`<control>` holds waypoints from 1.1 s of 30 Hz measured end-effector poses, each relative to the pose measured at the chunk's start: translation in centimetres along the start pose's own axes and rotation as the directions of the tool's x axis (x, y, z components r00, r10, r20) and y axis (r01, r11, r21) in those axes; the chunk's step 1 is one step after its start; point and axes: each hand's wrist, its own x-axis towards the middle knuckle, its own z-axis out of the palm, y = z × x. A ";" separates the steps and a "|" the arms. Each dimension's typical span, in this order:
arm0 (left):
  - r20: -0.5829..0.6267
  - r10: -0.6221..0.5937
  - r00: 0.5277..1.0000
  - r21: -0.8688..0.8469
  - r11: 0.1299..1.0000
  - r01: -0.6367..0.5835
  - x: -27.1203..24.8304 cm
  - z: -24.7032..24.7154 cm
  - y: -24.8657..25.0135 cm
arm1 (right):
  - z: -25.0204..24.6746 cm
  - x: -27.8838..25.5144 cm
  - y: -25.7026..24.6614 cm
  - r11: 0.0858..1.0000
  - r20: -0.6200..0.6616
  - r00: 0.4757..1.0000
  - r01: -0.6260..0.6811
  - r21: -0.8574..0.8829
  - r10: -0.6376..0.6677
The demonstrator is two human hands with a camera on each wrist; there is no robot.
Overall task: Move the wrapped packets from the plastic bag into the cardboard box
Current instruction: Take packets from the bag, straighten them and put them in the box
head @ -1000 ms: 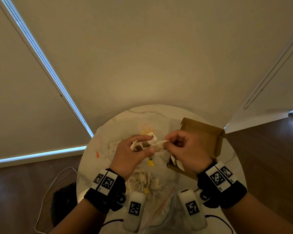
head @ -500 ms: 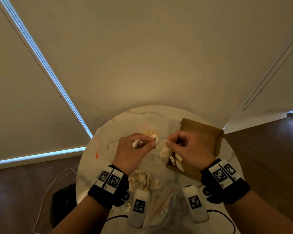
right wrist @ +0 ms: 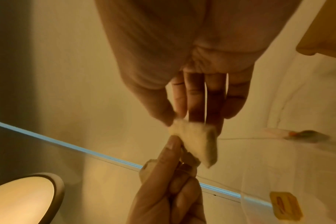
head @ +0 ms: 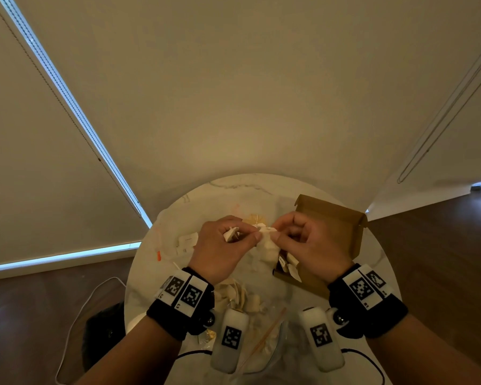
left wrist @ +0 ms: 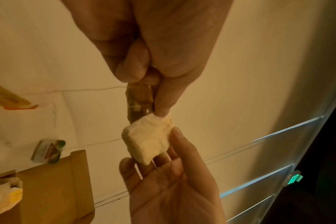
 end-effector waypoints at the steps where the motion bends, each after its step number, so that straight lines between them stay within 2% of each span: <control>1: -0.003 0.002 1.000 0.002 1.000 -0.002 0.1 -0.2 0.0 | -0.2 -0.1 0.1 0.999 0.052 0.998 -0.028 0.041 0.026; 3: -0.006 0.004 1.000 0.007 1.000 -0.004 0.3 -0.5 0.0 | -0.4 -0.2 0.8 0.991 0.185 0.980 -0.093 0.098 0.074; 5: -0.009 0.001 1.000 0.012 1.000 -0.001 0.6 -0.6 0.0 | -0.2 -0.4 1.5 0.991 0.254 0.962 -0.117 0.062 0.097; 8: -0.013 0.010 1.000 0.034 0.999 -0.010 0.8 -0.8 0.2 | 0.2 -0.6 2.2 0.997 0.231 0.970 -0.077 -0.019 0.079; 10: -0.018 0.004 1.000 0.023 1.000 -0.004 0.9 -0.8 0.2 | 0.3 -0.5 2.2 0.997 0.238 0.969 -0.071 0.015 0.065; 14: 0.000 -0.021 1.000 -0.017 1.000 0.021 1.1 -1.0 0.3 | 0.5 -0.6 2.4 0.991 0.329 0.941 -0.110 0.078 0.078; 17: 0.040 -0.013 0.999 -0.028 1.000 0.014 1.3 -1.1 0.7 | 1.1 -0.7 2.9 0.979 0.359 0.923 -0.180 0.090 0.137; 21: 0.081 -0.004 0.997 0.006 1.000 0.003 1.7 -1.8 0.7 | 0.5 -0.8 3.1 0.988 0.325 0.933 -0.146 -0.044 0.152; 24: 0.093 -0.019 0.995 0.082 0.997 0.012 1.9 -2.7 -0.1 | -0.9 -0.5 1.9 0.985 0.248 0.953 -0.170 -0.036 0.173; 28: 0.118 0.012 0.993 0.274 0.961 -0.045 1.7 -2.8 -1.1 | -2.1 0.0 -0.8 0.997 0.147 0.986 -0.076 0.006 0.075; 30: 0.084 0.045 0.995 0.346 0.935 -0.072 1.5 -2.3 -1.3 | -1.8 0.2 -1.9 0.998 0.106 0.994 -0.009 0.054 0.003; 33: 0.013 0.076 0.997 0.400 0.914 -0.075 1.7 -1.5 -1.6 | -0.8 0.0 -2.9 0.995 0.122 0.990 0.057 0.078 -0.066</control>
